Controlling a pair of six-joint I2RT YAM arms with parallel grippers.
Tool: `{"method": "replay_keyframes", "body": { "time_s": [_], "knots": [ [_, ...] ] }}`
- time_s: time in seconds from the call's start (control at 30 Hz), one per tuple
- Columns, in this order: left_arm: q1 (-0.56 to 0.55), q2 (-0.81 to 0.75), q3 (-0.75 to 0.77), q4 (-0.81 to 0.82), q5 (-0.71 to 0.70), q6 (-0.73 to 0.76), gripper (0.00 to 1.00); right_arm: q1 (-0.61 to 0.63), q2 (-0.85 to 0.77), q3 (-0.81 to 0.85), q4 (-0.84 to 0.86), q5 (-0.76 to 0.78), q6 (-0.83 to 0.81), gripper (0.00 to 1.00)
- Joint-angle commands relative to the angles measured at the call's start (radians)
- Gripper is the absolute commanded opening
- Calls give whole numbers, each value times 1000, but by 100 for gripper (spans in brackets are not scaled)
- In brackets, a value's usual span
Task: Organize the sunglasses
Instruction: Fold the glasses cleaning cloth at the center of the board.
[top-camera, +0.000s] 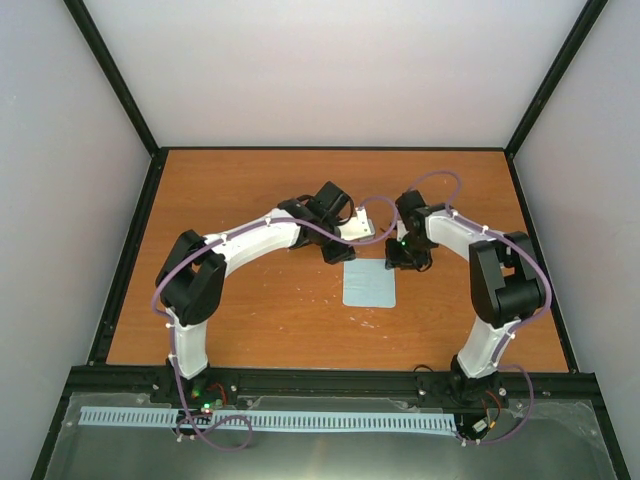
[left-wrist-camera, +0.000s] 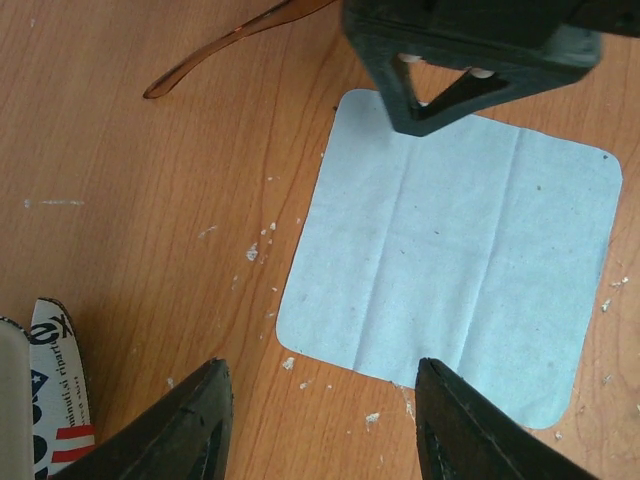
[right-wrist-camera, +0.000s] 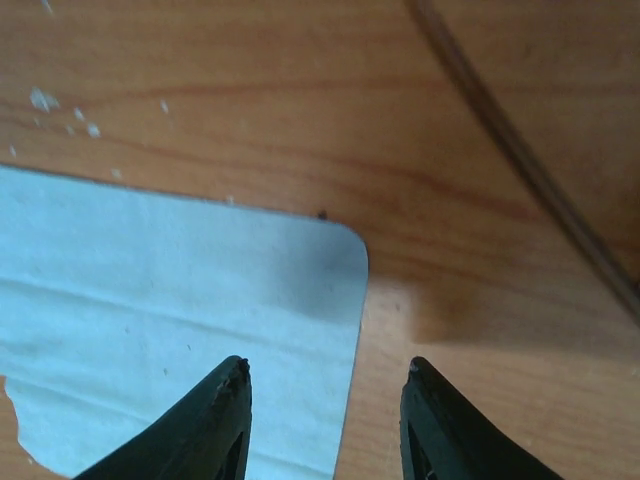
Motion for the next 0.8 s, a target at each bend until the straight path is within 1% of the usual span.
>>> {"method": "replay_keyframes", "body": {
  "time_s": [0.0, 0.17, 0.33, 0.5, 0.6, 0.7, 0.77],
  "knots": [
    [2, 6, -1, 41, 14, -43, 51, 11, 46, 68, 27, 35, 1, 41],
    [2, 3, -16, 54, 2, -50, 51, 27, 107, 106, 15, 54, -7, 38],
    [5, 1, -38, 73, -14, -56, 51, 46, 125, 94, 21, 76, -2, 35],
    [14, 6, -48, 94, -18, -75, 51, 70, 150, 93, 29, 85, 12, 23],
    [24, 15, -51, 96, -11, -88, 51, 82, 159, 89, 22, 94, 14, 15],
    [38, 38, -41, 85, 15, -109, 52, 84, 156, 75, 20, 107, 17, 4],
    [45, 59, -29, 79, 32, -121, 53, 85, 146, 69, 17, 132, 24, 3]
  ]
}}
